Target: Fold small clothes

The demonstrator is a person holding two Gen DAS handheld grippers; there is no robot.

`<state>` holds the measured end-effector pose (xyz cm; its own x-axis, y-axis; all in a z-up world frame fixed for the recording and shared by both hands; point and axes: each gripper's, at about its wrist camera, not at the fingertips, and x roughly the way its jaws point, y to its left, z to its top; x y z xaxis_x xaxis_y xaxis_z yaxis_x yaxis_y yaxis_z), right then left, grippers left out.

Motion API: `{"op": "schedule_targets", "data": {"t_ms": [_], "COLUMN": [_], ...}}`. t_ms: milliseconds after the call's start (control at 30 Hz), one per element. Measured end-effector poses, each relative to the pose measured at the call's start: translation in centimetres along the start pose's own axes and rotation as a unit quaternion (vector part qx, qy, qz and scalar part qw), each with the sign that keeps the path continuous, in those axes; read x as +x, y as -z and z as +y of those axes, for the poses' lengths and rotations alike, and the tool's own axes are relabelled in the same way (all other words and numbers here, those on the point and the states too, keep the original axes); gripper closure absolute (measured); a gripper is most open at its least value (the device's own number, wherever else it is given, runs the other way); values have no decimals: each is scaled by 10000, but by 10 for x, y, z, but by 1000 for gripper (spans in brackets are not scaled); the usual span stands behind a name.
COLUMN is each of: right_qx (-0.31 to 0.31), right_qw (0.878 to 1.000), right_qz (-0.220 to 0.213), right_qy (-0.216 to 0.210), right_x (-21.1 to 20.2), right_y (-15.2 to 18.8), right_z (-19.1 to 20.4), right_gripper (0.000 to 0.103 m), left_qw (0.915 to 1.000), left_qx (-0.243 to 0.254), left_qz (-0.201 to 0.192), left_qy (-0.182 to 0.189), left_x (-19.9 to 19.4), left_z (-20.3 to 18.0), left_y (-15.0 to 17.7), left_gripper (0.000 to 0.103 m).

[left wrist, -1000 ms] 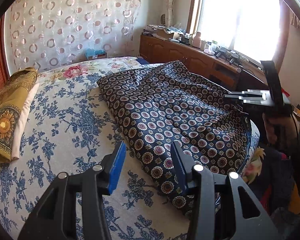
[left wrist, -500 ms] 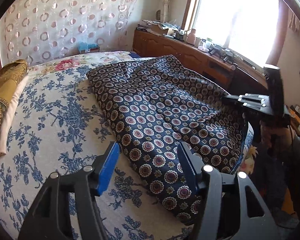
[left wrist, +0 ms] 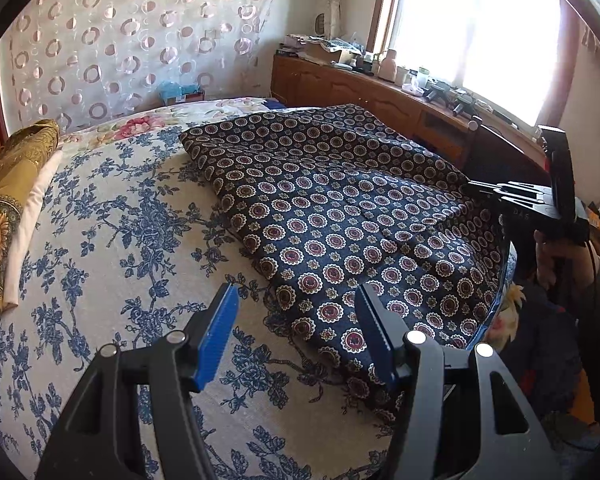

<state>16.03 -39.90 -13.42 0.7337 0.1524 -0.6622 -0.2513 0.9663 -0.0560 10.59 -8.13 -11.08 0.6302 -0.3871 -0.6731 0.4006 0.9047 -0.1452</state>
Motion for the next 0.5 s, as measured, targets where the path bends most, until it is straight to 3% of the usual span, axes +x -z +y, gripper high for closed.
{"op": "schedule_targets", "data": {"t_ms": [267, 400, 500], "right_qx": [108, 197, 298], "right_qw": [9998, 9997, 9995], "right_qz": [76, 53, 57], "right_qy": [176, 152, 78], "right_x": [-18, -28, -32], "right_y": [9, 17, 23], "right_z": [2, 2, 3], "right_gripper": [94, 80, 77], "left_qw": [10000, 9997, 9996], "left_qx": [-16, -27, 4], "left_qz": [82, 200, 250], "left_qy": [42, 115, 144], "left_x": [4, 8, 6], "left_z": [-2, -4, -7], "left_y": [5, 12, 18], "left_gripper": [43, 43, 43]}}
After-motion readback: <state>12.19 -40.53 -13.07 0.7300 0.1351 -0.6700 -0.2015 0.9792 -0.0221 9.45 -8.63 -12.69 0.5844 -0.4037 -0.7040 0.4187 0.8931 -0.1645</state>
